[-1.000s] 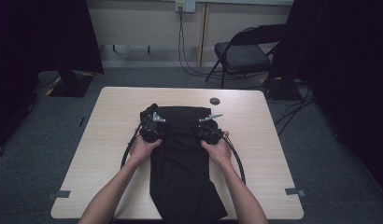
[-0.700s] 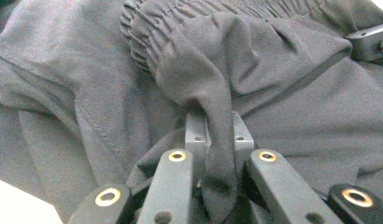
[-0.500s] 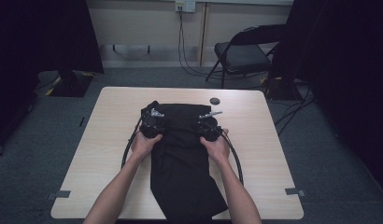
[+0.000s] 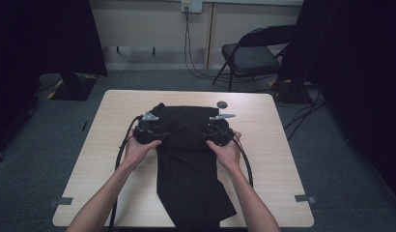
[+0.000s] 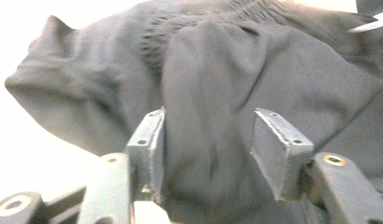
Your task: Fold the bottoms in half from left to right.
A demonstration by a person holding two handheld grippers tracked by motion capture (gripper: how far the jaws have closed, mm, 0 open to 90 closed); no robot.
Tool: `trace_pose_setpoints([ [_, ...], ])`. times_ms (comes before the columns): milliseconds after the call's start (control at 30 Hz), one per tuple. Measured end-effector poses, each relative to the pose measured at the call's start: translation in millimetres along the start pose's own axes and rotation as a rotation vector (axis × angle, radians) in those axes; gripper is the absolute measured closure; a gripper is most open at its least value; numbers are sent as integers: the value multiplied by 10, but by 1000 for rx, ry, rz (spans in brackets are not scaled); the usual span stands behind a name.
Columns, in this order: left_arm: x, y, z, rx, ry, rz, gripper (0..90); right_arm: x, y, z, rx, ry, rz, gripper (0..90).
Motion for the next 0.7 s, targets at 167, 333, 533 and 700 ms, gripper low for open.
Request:
trace_pose_setpoints([
  [167,-163,-354,142,-15,44,55,460,356,-601,238,-11,-95,-136,428],
  [333,-694,-442,495,82,140,229,639,952,-1113,891,53,-213,-316,588],
  [533,-834,-329,780,164,173,214,578,1426,-1194,1378,123,-274,-450,408],
  [700,-801,-271,820,156,176,205,597,1721,-1326,1573,151,-342,-539,416],
])
Point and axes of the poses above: each handheld gripper's, and its own axes: y roughly forward along the jaws, z roughly out of its underside, x roughly to its left, the point moved 10 cm from there along y, roughly forward along the jaws, and after that the axes turned 4 degrees about -x, right-handed, at the moved point
